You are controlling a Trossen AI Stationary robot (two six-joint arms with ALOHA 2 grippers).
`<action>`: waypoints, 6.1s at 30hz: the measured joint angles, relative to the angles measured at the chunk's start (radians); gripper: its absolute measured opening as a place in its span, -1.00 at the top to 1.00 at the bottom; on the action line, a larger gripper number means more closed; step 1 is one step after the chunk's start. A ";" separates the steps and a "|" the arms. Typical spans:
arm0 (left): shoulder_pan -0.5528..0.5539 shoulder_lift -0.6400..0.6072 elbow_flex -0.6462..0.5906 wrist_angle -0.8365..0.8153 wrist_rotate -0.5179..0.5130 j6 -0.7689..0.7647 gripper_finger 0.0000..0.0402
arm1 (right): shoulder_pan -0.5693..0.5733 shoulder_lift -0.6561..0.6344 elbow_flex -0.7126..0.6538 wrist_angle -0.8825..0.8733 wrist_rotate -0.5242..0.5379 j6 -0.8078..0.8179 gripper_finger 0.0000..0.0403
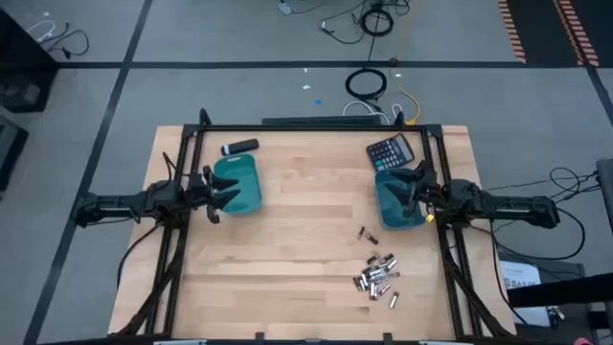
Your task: Sort batteries
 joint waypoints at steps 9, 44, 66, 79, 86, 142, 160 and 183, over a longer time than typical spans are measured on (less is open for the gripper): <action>0.000 0.000 0.000 0.000 0.000 0.000 0.16 | 0.000 0.000 0.000 0.000 0.000 0.000 -0.05; 0.000 0.000 0.000 0.000 0.000 0.000 0.16 | 0.000 0.000 0.000 0.000 0.000 0.000 -0.05; 0.000 0.000 0.000 0.000 0.000 0.000 0.16 | 0.000 0.000 0.000 0.000 0.000 0.000 -0.05; 0.000 0.000 0.000 0.000 0.000 0.000 0.16 | 0.000 0.000 0.000 0.002 0.000 0.015 -0.05; 0.000 0.000 0.000 0.000 0.000 0.000 0.16 | 0.000 0.000 0.000 0.001 -0.001 0.029 -0.05; -0.073 0.788 0.573 -0.108 -0.032 0.045 0.16 | 0.204 0.808 0.689 -0.458 -0.133 0.067 -0.05; -0.188 0.990 0.590 -0.004 -0.054 -0.024 0.16 | 0.428 1.078 0.753 -0.608 -0.108 0.467 -0.05; -0.229 1.075 0.590 0.158 -0.280 0.123 0.16 | 0.487 1.450 0.849 -0.765 -0.262 0.505 -0.20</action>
